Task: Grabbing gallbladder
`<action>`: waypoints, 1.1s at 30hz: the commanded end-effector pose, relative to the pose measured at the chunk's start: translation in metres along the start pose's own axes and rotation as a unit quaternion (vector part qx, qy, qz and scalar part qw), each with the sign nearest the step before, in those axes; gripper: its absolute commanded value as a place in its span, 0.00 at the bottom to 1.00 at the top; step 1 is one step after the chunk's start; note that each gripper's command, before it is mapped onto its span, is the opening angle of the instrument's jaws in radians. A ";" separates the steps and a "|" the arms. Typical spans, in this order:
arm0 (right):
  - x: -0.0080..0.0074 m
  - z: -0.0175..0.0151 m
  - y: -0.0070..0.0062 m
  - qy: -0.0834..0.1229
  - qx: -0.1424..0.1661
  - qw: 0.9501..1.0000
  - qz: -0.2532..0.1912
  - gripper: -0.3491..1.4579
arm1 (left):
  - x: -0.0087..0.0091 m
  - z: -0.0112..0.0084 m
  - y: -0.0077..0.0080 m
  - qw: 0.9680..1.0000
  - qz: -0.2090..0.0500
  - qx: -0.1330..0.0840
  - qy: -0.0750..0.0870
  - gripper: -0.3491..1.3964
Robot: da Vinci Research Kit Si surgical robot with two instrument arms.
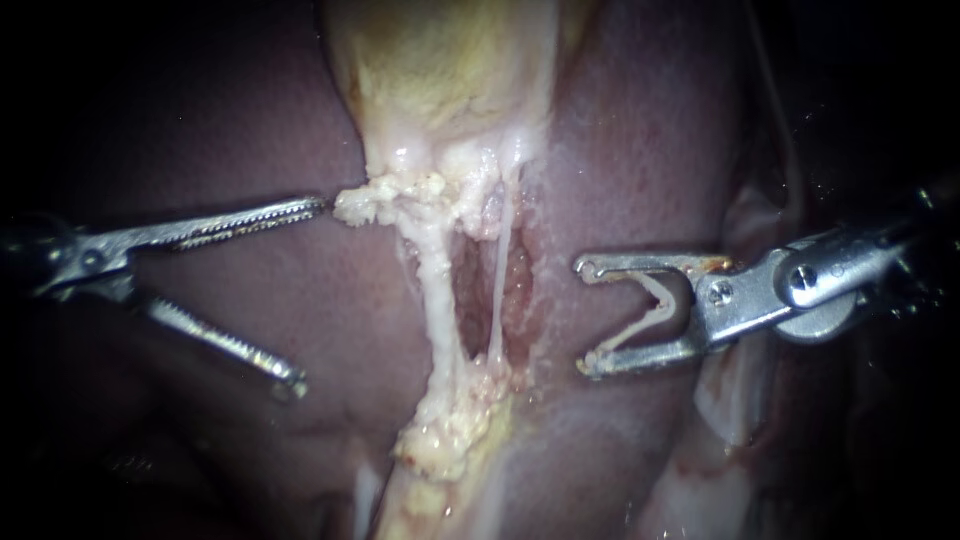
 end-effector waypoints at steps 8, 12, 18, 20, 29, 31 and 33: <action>0.0000 0.0000 0.0000 0.000 0.000 1.000 0.000 0.47 | 0.0020 0.0000 -0.0022 0.999 -0.009 0.037 -0.011 0.75; 0.0000 0.0000 0.0000 0.000 0.000 1.000 0.000 0.47 | 0.0025 0.0012 -0.0034 0.998 -0.011 0.053 -0.018 0.71; 0.0000 0.0001 0.0000 0.000 0.000 1.000 0.000 0.47 | 0.0022 0.0037 -0.0046 0.997 -0.045 0.065 -0.018 0.62; 0.0000 0.0001 0.0000 0.000 0.000 1.000 0.000 0.47 | 0.0019 0.0041 -0.0048 0.996 -0.062 0.068 -0.017 0.55; 0.0001 0.0001 0.0000 0.000 0.000 1.000 0.000 0.47 | 0.0013 0.0041 -0.0052 0.992 -0.097 0.073 -0.019 0.37; 0.0001 0.0001 0.0000 0.000 0.000 1.000 0.000 0.47 | 0.0013 0.0038 -0.0052 0.991 -0.109 0.071 -0.027 0.22; 0.0001 0.0001 0.0000 0.000 0.000 1.000 0.000 0.47 | 0.0013 0.0035 -0.0052 0.990 -0.115 0.069 -0.038 0.00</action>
